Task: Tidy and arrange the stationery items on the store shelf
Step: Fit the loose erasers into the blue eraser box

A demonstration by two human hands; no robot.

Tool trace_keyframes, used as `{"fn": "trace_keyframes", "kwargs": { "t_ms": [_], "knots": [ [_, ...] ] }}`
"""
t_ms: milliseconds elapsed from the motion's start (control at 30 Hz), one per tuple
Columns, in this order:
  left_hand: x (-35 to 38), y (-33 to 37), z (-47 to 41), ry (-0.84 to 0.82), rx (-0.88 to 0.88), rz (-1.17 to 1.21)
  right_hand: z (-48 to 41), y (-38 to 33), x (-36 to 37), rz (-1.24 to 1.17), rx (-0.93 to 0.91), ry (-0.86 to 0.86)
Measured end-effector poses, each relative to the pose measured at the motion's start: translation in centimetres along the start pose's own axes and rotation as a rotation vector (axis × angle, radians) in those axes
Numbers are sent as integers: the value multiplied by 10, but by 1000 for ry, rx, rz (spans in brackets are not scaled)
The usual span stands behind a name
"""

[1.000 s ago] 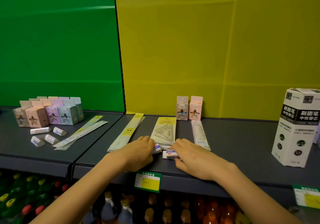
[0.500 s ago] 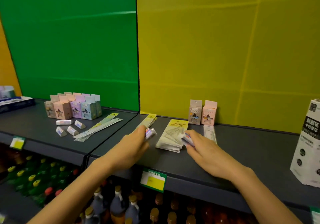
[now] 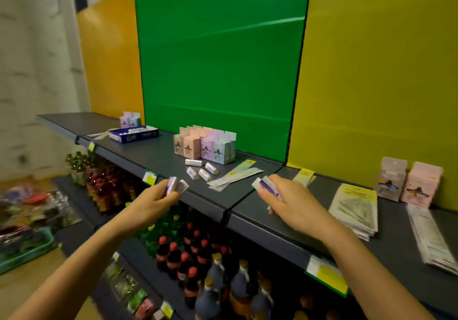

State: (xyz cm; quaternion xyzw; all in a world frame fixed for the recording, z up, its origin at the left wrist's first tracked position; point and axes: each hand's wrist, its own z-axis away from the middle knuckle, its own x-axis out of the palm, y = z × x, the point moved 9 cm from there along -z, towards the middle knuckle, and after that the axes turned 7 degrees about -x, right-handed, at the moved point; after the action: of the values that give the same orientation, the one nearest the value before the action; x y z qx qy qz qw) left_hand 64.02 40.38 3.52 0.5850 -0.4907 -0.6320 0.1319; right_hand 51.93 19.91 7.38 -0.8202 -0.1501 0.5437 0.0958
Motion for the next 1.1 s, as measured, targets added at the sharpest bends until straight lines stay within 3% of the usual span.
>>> {"fn": "trace_keyframes", "kwargs": {
  "t_ms": [300, 567, 767, 1100],
  "knots": [
    [-153, -146, 17, 42, -218, 23, -111, -124, 124, -125, -82, -58],
    [-254, -234, 0, 42, -284, 22, -213, -209, 204, -135, -83, -113],
    [-306, -276, -40, 78, -275, 122, -293, -238, 249, 42, -70, -158],
    [-375, -325, -190, 60, -142, 26, -451, -224, 301, 91, -4, -184]
  ]
}}
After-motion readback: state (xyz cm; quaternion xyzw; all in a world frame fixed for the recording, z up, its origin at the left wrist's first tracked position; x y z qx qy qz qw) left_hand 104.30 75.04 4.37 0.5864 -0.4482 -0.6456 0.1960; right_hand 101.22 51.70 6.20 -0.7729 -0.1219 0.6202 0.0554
